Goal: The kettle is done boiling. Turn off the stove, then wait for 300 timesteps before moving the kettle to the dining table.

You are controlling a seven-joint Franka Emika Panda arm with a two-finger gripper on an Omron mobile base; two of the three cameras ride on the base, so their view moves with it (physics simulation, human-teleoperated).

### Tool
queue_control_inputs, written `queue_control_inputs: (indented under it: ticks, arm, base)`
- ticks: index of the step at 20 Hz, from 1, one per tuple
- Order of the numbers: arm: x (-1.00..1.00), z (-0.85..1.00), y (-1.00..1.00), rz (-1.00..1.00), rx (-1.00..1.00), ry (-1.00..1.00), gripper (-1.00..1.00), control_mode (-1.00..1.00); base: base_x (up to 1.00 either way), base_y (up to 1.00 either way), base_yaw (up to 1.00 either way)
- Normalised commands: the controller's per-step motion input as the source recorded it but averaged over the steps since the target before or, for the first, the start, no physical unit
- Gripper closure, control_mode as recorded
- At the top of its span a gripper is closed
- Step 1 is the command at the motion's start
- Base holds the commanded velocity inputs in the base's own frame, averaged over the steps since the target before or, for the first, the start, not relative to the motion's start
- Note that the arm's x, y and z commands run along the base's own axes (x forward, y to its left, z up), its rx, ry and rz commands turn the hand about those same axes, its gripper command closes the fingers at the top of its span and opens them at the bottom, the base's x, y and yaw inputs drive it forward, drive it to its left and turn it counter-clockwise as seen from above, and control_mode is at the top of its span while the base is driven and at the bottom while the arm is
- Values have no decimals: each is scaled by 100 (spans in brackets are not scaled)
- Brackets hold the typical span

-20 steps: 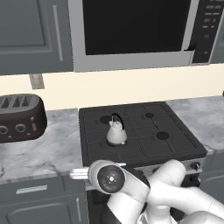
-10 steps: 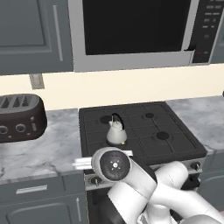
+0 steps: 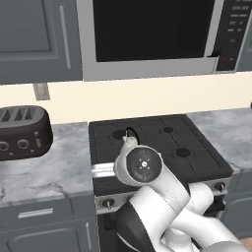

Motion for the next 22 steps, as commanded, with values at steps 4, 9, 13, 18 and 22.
queue_control_inputs:
  ticks: [4,9,13,18,22]
  arm:
    - [0,27,-33,5,0,4,-100,-100]
    - [0,5,-29,7,0,7,-100,-100]
    - [0,2,-31,7,0,7,-100,-100]
    - [0,5,-35,6,0,7,-100,-100]
    - [0,15,-39,3,0,5,-100,-100]
  base:
    - [0,0,0]
    - [0,0,0]
    - [0,0,0]
    - [0,0,0]
    - [0,0,0]
